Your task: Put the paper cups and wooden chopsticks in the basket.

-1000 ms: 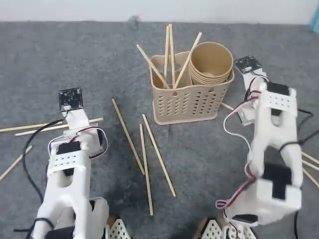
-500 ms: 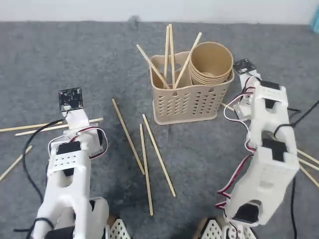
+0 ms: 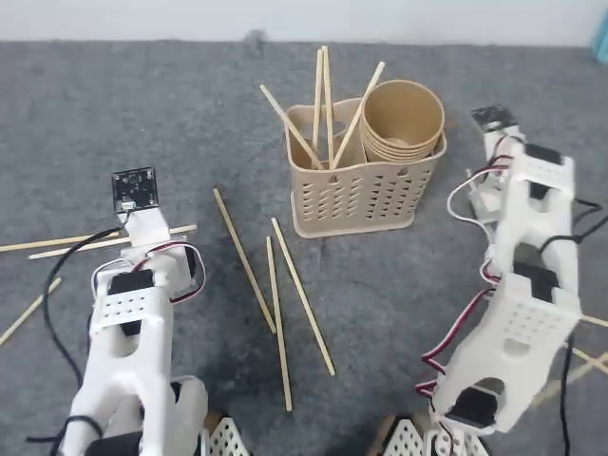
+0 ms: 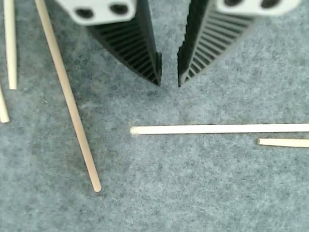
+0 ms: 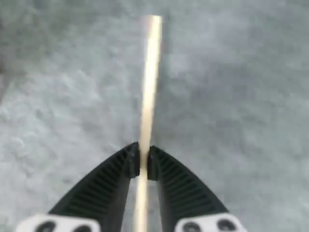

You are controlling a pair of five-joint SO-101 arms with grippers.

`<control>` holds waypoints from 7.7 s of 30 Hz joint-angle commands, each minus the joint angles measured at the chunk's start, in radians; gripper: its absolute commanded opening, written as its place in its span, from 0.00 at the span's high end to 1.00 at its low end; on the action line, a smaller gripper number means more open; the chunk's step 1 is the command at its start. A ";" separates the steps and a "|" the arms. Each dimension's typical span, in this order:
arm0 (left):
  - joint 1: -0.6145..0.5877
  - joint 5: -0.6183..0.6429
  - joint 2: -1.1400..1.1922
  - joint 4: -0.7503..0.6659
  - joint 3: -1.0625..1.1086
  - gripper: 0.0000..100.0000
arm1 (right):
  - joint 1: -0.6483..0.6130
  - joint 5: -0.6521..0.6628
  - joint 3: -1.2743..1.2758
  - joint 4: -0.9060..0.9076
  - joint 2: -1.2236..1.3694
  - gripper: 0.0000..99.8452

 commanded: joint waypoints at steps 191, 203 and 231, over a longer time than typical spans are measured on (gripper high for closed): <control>-0.008 -0.011 -0.035 -0.021 -0.010 0.95 | 0.889 -0.356 1.065 -0.596 -0.685 0.86; -0.008 -0.011 -0.035 -0.021 -0.010 0.95 | 0.891 -0.348 1.065 -0.608 -0.748 0.97; -0.008 -0.011 -0.035 -0.021 -0.010 0.95 | 0.776 -0.500 1.008 -0.312 -1.618 0.99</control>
